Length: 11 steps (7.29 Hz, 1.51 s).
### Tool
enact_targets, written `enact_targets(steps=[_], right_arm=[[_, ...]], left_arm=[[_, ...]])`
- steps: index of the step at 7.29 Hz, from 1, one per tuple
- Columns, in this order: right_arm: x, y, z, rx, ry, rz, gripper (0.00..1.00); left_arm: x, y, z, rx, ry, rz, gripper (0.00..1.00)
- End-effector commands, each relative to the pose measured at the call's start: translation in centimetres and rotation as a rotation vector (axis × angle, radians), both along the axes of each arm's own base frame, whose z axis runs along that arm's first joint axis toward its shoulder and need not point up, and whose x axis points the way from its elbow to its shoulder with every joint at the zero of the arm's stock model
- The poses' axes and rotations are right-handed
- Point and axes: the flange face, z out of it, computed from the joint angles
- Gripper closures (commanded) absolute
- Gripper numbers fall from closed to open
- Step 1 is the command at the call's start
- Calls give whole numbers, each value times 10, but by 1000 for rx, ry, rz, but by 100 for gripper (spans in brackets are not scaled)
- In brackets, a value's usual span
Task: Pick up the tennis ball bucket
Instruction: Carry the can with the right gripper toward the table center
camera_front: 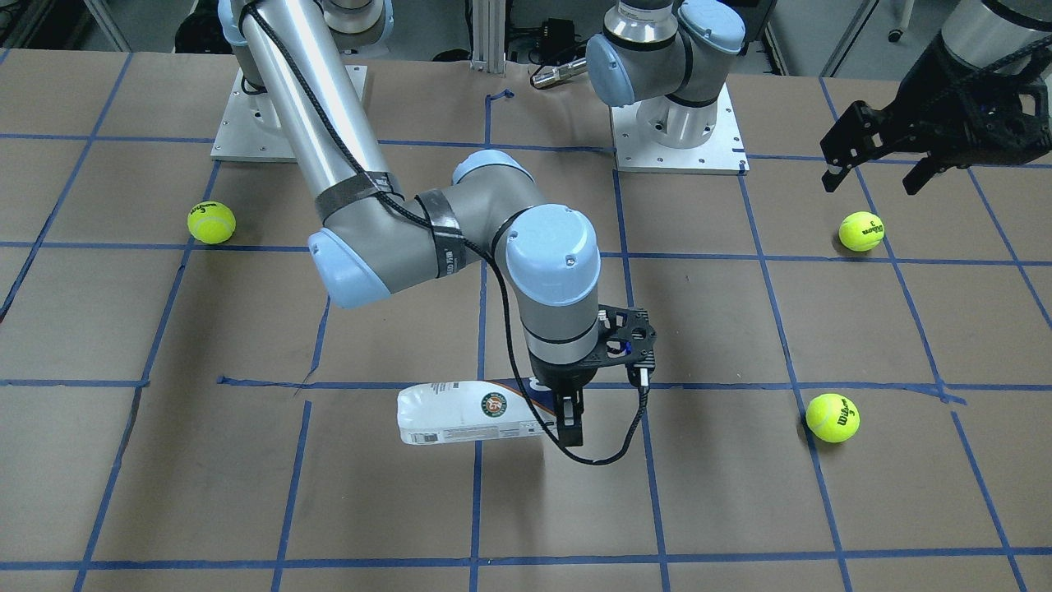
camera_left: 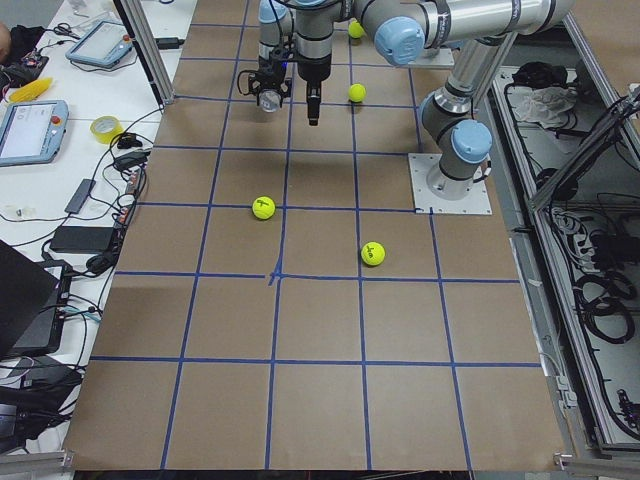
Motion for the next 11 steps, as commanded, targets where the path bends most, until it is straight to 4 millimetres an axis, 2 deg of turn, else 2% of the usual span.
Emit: enact_targets(steps=[1, 2, 3, 4, 5, 6, 7, 8, 9, 11], right_arm=[[5, 1, -20, 17, -2, -1, 100], [4, 3, -29, 31, 5, -3, 100], [6, 6, -23, 27, 3, -13, 100], [7, 7, -28, 36, 2, -16, 99], [8, 6, -35, 43, 2, -23, 87], [7, 5, -36, 41, 1, -26, 79], [9, 7, -41, 58, -8, -48, 29], [15, 10, -52, 115, -62, -69, 1], [15, 10, -55, 124, -61, -92, 0], [13, 10, -40, 113, -66, -95, 0]], left_arm=[[2, 2, -2, 5, -3, 5, 0], [2, 2, -1, 4, -4, 5, 0], [2, 2, -2, 5, -3, 5, 0], [2, 3, -2, 5, -3, 5, 0], [2, 2, -2, 6, -5, 5, 0], [1, 3, -2, 5, -5, 4, 0], [1, 3, -2, 5, -5, 4, 0], [2, 2, -2, 5, -3, 5, 0], [2, 2, -2, 5, -3, 5, 0], [5, 1, 0, 11, -21, -16, 0]])
